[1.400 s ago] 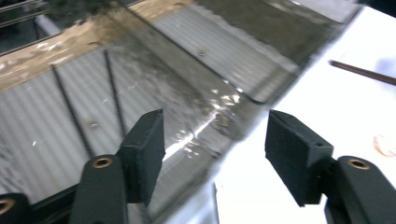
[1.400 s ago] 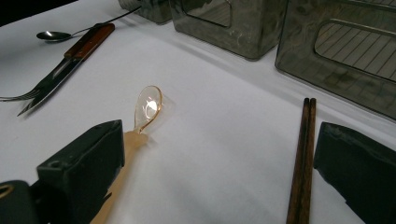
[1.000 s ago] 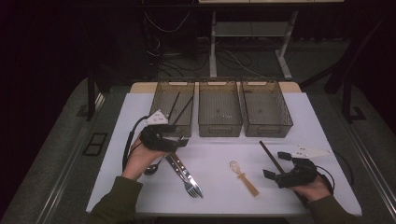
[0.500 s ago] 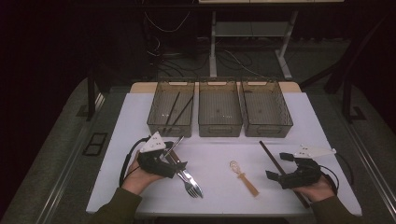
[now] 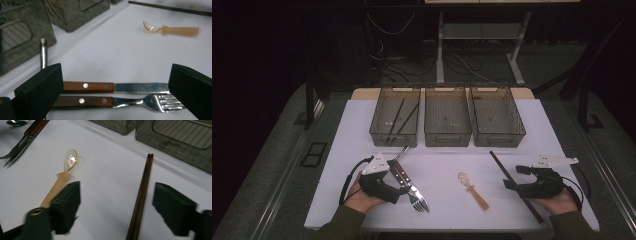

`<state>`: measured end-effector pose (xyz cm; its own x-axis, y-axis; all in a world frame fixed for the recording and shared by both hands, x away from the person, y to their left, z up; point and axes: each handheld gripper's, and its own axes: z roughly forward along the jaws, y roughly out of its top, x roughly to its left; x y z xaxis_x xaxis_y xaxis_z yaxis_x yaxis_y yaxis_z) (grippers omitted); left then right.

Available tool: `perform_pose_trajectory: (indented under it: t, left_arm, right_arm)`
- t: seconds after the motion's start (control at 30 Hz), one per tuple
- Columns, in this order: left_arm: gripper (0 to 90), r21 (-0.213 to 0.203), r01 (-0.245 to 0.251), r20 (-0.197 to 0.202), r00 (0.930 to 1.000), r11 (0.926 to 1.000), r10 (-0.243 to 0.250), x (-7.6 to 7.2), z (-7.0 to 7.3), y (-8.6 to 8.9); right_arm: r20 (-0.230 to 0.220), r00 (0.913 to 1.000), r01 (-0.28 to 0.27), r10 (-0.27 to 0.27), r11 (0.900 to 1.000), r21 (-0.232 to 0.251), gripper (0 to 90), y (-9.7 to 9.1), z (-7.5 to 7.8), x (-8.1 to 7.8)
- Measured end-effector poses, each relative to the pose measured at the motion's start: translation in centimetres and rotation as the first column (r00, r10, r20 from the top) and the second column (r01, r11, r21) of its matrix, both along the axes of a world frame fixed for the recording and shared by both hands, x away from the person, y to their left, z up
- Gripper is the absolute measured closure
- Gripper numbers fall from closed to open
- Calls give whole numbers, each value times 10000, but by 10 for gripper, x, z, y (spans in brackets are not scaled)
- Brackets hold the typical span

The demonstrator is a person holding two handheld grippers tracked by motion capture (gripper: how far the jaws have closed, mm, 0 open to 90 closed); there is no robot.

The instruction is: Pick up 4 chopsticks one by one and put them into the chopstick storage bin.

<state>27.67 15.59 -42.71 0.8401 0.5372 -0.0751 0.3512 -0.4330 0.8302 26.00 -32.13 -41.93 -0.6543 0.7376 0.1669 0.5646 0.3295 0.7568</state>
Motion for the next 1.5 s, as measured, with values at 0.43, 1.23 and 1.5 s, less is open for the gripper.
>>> perform_pose_trajectory:
  t: [0.43, 1.23, 1.5]
  left_arm:
    - [0, -129, 75, -32, 10000, 9999, -76, -1, -1, -2]
    - [0, -154, 95, -64, 9999, 9998, -96, 0, -3, -4]
    - [0, -162, 97, -87, 9999, 9998, -99, 0, -3, -3]
  right_arm:
    - [-527, 9964, 629, -659, 9965, -557, 528, 5, -4, 38]
    - [-922, 9882, 1078, -1220, 9834, -1460, 736, 39, -24, 111]
    - [-792, 9902, 991, -1147, 9789, -1790, 796, 41, -27, 112]
